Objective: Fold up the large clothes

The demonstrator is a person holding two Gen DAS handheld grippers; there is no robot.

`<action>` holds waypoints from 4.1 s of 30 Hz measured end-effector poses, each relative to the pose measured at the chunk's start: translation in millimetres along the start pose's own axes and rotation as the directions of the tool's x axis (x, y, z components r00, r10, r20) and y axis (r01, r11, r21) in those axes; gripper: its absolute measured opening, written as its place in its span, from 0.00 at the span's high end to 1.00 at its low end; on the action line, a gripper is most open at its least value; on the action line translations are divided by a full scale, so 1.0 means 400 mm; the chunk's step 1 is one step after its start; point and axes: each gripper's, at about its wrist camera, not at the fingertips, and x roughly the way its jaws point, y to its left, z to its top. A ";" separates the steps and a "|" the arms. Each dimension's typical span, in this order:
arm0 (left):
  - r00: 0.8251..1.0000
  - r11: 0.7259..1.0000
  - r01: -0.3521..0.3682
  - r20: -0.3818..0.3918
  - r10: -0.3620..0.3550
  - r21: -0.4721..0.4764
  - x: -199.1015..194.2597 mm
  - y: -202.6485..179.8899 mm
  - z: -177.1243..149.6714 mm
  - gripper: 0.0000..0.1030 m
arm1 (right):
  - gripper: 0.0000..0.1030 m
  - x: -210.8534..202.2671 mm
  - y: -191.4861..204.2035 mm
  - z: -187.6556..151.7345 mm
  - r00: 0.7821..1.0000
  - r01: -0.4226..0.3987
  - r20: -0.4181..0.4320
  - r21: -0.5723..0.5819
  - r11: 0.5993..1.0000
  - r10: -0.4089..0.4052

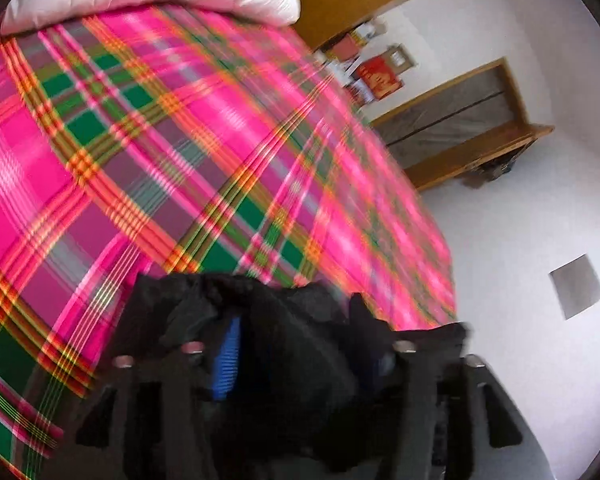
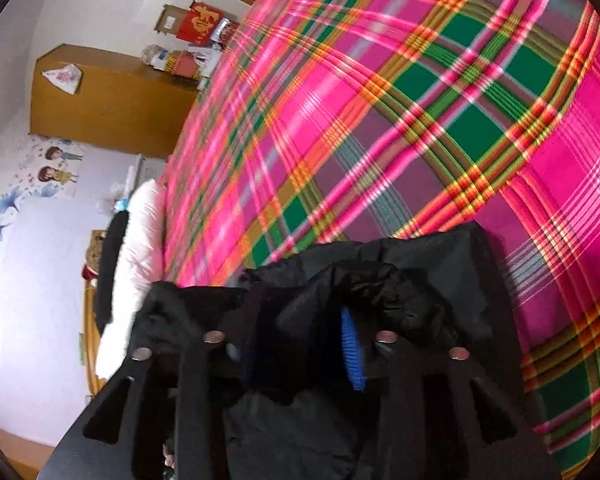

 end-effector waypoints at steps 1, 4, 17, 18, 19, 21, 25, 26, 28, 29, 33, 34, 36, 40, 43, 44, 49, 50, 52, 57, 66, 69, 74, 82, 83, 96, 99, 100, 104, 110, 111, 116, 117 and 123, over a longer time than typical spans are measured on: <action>1.000 1.000 0.016 0.021 -0.016 0.007 -0.017 -0.010 0.007 0.33 | 0.36 -0.015 0.010 0.001 1.000 -0.024 0.020 -0.009 1.000 0.024; 0.997 0.999 -0.010 0.075 0.006 0.047 -0.057 -0.040 0.020 0.29 | 0.31 -0.038 0.043 -0.007 0.998 0.018 0.064 -0.060 0.998 -0.014; 0.999 0.923 -0.001 0.033 -0.013 0.386 -0.182 -0.174 -0.226 0.29 | 0.31 -0.088 0.215 -0.338 0.984 0.177 0.129 -0.627 0.759 -0.123; 1.000 0.908 0.013 -0.025 -0.003 0.419 -0.152 -0.179 -0.268 0.29 | 0.31 -0.066 0.211 -0.379 0.983 0.184 0.112 -0.663 0.726 -0.147; 0.998 0.891 0.013 -0.061 0.017 0.453 -0.126 -0.186 -0.297 0.29 | 0.31 -0.039 0.206 -0.414 0.979 0.196 0.101 -0.693 0.694 -0.176; 0.993 0.851 -0.004 -0.100 0.066 0.524 -0.070 -0.204 -0.334 0.29 | 0.31 0.018 0.194 -0.450 0.963 0.246 0.110 -0.724 0.644 -0.245; 0.981 0.795 -0.136 -0.033 0.192 0.591 0.020 -0.208 -0.301 0.29 | 0.31 0.126 0.205 -0.398 0.917 0.371 0.190 -0.729 0.576 -0.351; 0.977 0.801 -0.162 -0.019 0.212 0.577 0.039 -0.198 -0.278 0.29 | 0.30 0.145 0.207 -0.380 0.910 0.384 0.190 -0.720 0.578 -0.367; 0.973 0.822 -0.195 -0.003 0.233 0.536 0.071 -0.178 -0.235 0.29 | 0.29 0.177 0.213 -0.347 0.903 0.398 0.196 -0.716 0.574 -0.382; 0.971 0.826 -0.209 0.012 0.237 0.523 0.081 -0.173 -0.218 0.29 | 0.26 0.189 0.214 -0.333 0.897 0.410 0.209 -0.720 0.559 -0.389; 0.962 0.805 -0.251 0.045 0.270 0.538 0.121 -0.173 -0.179 0.29 | 0.25 0.218 0.209 -0.273 0.893 0.422 0.205 -0.691 0.587 -0.401; 0.958 0.795 -0.264 0.049 0.284 0.546 0.129 -0.175 -0.172 0.29 | 0.25 0.221 0.208 -0.257 0.892 0.423 0.194 -0.673 0.607 -0.408; 0.949 0.784 -0.289 0.056 0.311 0.550 0.129 -0.184 -0.152 0.29 | 0.25 0.213 0.222 -0.237 0.893 0.425 0.185 -0.649 0.631 -0.411; 0.953 0.736 -0.289 0.108 0.284 0.613 0.101 -0.237 -0.122 0.29 | 0.25 0.188 0.260 -0.223 0.903 0.417 0.233 -0.672 0.611 -0.361; 0.932 0.675 -0.339 0.136 0.337 0.655 0.157 -0.241 -0.076 0.29 | 0.25 0.212 0.229 -0.168 0.892 0.435 0.214 -0.649 0.624 -0.398; 0.925 0.684 -0.345 0.107 0.366 0.643 0.186 -0.223 -0.057 0.29 | 0.25 0.222 0.215 -0.149 0.887 0.443 0.210 -0.640 0.628 -0.411; 0.899 0.754 -0.381 0.024 0.438 0.535 0.271 -0.094 -0.006 0.24 | 0.27 0.250 0.137 -0.094 0.863 0.492 0.221 -0.570 0.658 -0.454; 0.909 0.783 -0.366 0.015 0.416 0.503 0.272 -0.072 -0.002 0.22 | 0.27 0.253 0.125 -0.091 0.865 0.492 0.223 -0.560 0.667 -0.450; 0.921 0.809 -0.351 0.018 0.389 0.471 0.270 -0.046 -0.007 0.21 | 0.27 0.258 0.106 -0.090 0.866 0.491 0.226 -0.549 0.676 -0.445; 0.922 0.813 -0.359 0.038 0.385 0.459 0.283 -0.032 -0.024 0.19 | 0.27 0.273 0.095 -0.097 0.858 0.506 0.243 -0.543 0.670 -0.452; 0.891 0.769 -0.415 0.044 0.453 0.486 0.290 -0.057 -0.013 0.20 | 0.27 0.267 0.103 -0.085 0.854 0.510 0.218 -0.539 0.671 -0.473; 0.888 0.750 -0.431 0.088 0.452 0.502 0.234 -0.106 -0.012 0.22 | 0.27 0.211 0.141 -0.097 0.859 0.504 0.239 -0.551 0.666 -0.452; 0.924 0.750 -0.378 0.179 0.336 0.543 0.097 -0.222 -0.049 0.23 | 0.27 0.069 0.219 -0.165 0.897 0.441 0.311 -0.571 0.692 -0.315; 0.947 0.592 -0.302 0.163 0.276 0.747 0.149 -0.391 -0.238 0.21 | 0.28 0.127 0.178 -0.233 0.896 0.441 0.261 -0.618 0.651 -0.359; 0.933 0.575 -0.345 0.204 0.297 0.742 0.152 -0.388 -0.227 0.21 | 0.28 0.127 0.165 -0.224 0.892 0.448 0.262 -0.612 0.651 -0.368; 0.841 0.651 -0.507 0.159 0.517 0.565 0.161 -0.151 -0.010 0.21 | 0.30 0.156 0.128 -0.159 0.870 0.477 0.240 -0.625 0.617 -0.430; 0.850 0.670 -0.516 0.218 0.480 0.534 0.090 -0.176 -0.017 0.21 | 0.31 0.075 0.168 -0.189 0.884 0.465 0.294 -0.635 0.617 -0.365; 0.846 0.666 -0.527 0.249 0.472 0.528 0.069 -0.187 -0.013 0.21 | 0.31 0.047 0.175 -0.202 0.888 0.459 0.305 -0.638 0.618 -0.344; 0.822 0.676 -0.568 0.365 0.438 0.468 -0.025 -0.206 0.002 0.21 | 0.31 0.001 0.166 -0.227 0.888 0.461 0.330 -0.642 0.613 -0.322; 0.907 0.702 -0.420 0.274 0.319 0.574 0.003 -0.225 -0.062 0.21 | 0.43 0.062 0.090 -0.180 0.878 0.476 0.290 -0.593 0.649 -0.380; 0.916 0.680 -0.400 0.237 0.324 0.615 0.046 -0.219 -0.081 0.21 | 0.43 0.073 0.073 -0.172 0.874 0.484 0.290 -0.585 0.651 -0.389; 0.888 0.741 -0.433 0.103 0.448 0.514 0.208 -0.064 -0.044 0.20 | 0.43 0.097 0.034 -0.166 0.878 0.476 0.274 -0.584 0.658 -0.392; 0.898 0.770 -0.419 0.091 0.431 0.482 0.214 -0.044 -0.037 0.20 | 0.43 0.104 0.033 -0.165 0.877 0.478 0.277 -0.592 0.649 -0.392; 0.888 0.762 -0.432 0.081 0.452 0.483 0.259 -0.039 -0.026 0.19 | 0.43 0.143 0.019 -0.162 0.866 0.497 0.298 -0.587 0.639 -0.400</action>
